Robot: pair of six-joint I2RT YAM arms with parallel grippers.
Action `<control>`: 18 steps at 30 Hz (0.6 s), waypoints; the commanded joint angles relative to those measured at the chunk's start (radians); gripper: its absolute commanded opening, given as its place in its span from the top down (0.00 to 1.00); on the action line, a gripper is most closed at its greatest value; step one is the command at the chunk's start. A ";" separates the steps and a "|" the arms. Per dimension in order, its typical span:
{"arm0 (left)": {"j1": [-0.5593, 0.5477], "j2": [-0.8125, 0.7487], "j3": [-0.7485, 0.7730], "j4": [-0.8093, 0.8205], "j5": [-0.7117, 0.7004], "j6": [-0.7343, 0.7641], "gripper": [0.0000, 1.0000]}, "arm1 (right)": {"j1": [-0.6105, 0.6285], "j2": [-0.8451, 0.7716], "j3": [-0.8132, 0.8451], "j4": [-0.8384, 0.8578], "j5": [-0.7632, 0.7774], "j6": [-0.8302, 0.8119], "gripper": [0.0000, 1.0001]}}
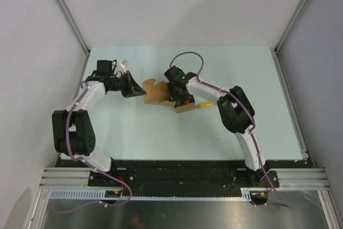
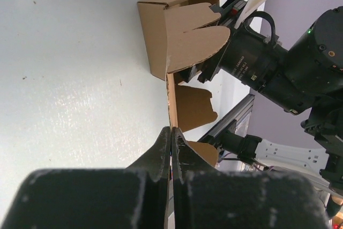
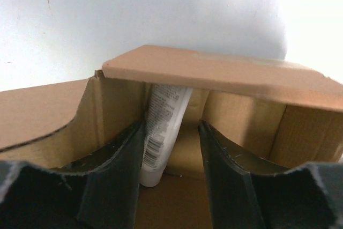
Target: Unpack the express box
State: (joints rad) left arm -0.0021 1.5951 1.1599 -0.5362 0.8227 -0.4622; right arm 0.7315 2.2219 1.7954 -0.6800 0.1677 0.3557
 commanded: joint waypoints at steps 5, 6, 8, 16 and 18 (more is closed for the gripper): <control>-0.001 -0.014 0.038 -0.001 0.029 0.011 1.00 | 0.017 0.016 0.004 -0.004 0.107 -0.034 0.70; -0.001 -0.012 0.040 -0.001 0.029 0.011 1.00 | 0.017 0.010 -0.010 0.000 0.107 -0.032 0.75; -0.001 -0.012 0.043 -0.002 0.029 0.010 0.99 | 0.019 -0.010 -0.021 0.020 0.113 -0.027 0.78; -0.001 -0.012 0.060 -0.002 0.021 0.007 0.96 | 0.009 -0.106 -0.059 0.115 0.102 -0.023 0.86; -0.001 -0.014 0.063 -0.001 0.015 0.007 0.96 | 0.003 -0.155 -0.079 0.171 0.090 -0.021 0.86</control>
State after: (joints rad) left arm -0.0040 1.5951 1.1751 -0.5415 0.8223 -0.4629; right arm 0.7479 2.1979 1.7382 -0.6155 0.2497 0.3321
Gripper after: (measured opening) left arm 0.038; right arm 0.184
